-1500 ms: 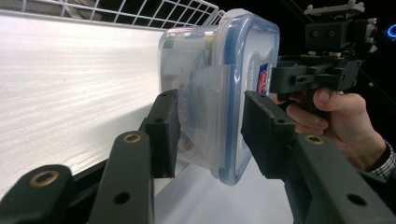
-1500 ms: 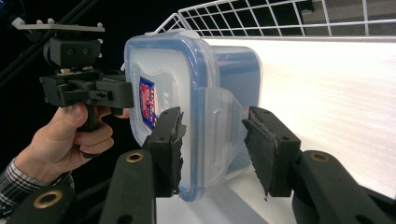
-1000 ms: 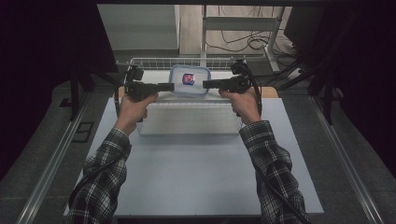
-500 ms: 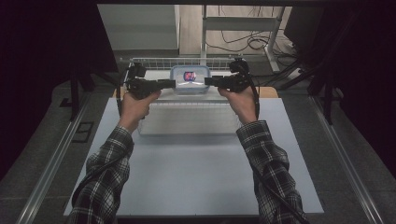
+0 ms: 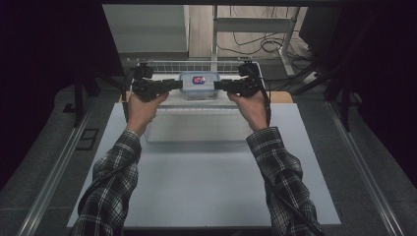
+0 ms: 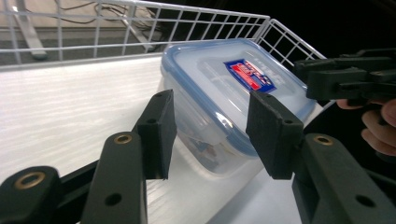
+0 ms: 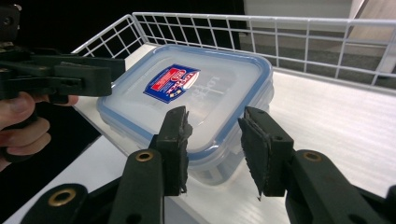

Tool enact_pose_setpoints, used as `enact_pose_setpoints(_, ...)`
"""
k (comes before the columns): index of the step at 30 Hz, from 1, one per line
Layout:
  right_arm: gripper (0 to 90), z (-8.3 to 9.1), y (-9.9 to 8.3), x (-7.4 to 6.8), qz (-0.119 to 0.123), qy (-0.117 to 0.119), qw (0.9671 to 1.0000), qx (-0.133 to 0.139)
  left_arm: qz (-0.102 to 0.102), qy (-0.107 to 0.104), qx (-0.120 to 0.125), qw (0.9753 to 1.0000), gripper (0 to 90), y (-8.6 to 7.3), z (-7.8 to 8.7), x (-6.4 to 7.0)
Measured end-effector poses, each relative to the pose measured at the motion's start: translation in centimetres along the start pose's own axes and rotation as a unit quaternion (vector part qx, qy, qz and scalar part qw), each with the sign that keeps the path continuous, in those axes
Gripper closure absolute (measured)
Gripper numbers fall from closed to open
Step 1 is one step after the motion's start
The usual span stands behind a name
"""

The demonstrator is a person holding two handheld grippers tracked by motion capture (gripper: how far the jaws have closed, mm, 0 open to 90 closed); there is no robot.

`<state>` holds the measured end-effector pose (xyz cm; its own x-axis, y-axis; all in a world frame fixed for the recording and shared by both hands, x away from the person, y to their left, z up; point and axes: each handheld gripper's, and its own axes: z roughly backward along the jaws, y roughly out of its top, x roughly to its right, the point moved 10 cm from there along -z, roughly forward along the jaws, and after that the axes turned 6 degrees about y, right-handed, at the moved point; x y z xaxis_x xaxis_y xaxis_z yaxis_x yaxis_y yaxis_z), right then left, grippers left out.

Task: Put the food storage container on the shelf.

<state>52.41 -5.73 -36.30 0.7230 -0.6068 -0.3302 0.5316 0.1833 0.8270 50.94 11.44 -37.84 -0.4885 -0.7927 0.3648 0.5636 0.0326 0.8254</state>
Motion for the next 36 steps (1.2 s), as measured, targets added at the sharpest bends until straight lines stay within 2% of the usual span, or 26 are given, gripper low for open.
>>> enact_pose_setpoints(1,59.8,0.0,-0.1,-0.1,-0.001,0.002,1.0000,-0.001,-0.003,0.006,0.002,1.0000,52.0,0.0,0.1,-0.1)
enact_pose_setpoints(3,58.7,0.1,-0.1,-0.2,-0.001,0.002,1.0000,-0.003,-0.002,-0.002,0.013,0.9999,50.2,0.2,0.4,0.1)
enact_pose_setpoints(5,56.4,0.3,0.0,-0.1,0.007,-0.011,0.9999,0.001,0.001,-0.005,0.020,0.9998,46.3,0.4,0.7,0.2)
enact_pose_setpoints(8,49.9,0.7,0.0,-0.3,0.010,-0.003,0.9999,0.009,-0.015,-0.006,0.019,0.9997,38.1,0.3,1.1,0.6)
enact_pose_setpoints(10,44.2,0.9,0.0,-0.4,0.015,-0.001,0.9998,0.013,-0.031,0.001,0.021,0.9993,32.4,0.1,1.2,0.8)
enact_pose_setpoints(15,30.2,0.8,-0.7,-0.8,0.028,0.004,0.9995,0.009,-0.051,-0.008,0.022,0.9984,20.3,-0.8,1.3,1.4)
enact_pose_setpoints(19,21.8,0.7,-1.3,-0.9,0.038,-0.001,0.9992,0.006,-0.075,0.005,0.016,0.9971,14.5,-1.6,1.4,1.6)
enact_pose_setpoints(24,15.7,0.5,-1.9,-0.9,0.039,0.001,0.9992,0.002,-0.088,0.003,0.013,0.9960,9.9,-2.5,1.6,2.1)
enact_pose_setpoints(27,12.4,0.5,-2.2,-0.9,0.047,-0.001,0.9989,-0.001,-0.101,0.003,0.012,0.9948,7.2,-3.0,1.7,2.5)
enact_pose_setpoints(32,7.9,0.6,-2.8,-1.3,0.058,0.002,0.9983,-0.003,-0.110,0.002,0.012,0.9939,5.3,-3.7,2.0,3.0)
enact_pose_setpoints(36,5.2,0.9,-3.5,-1.7,0.063,0.003,0.9980,-0.006,-0.126,0.001,0.010,0.9920,3.3,-4.6,2.3,3.5)
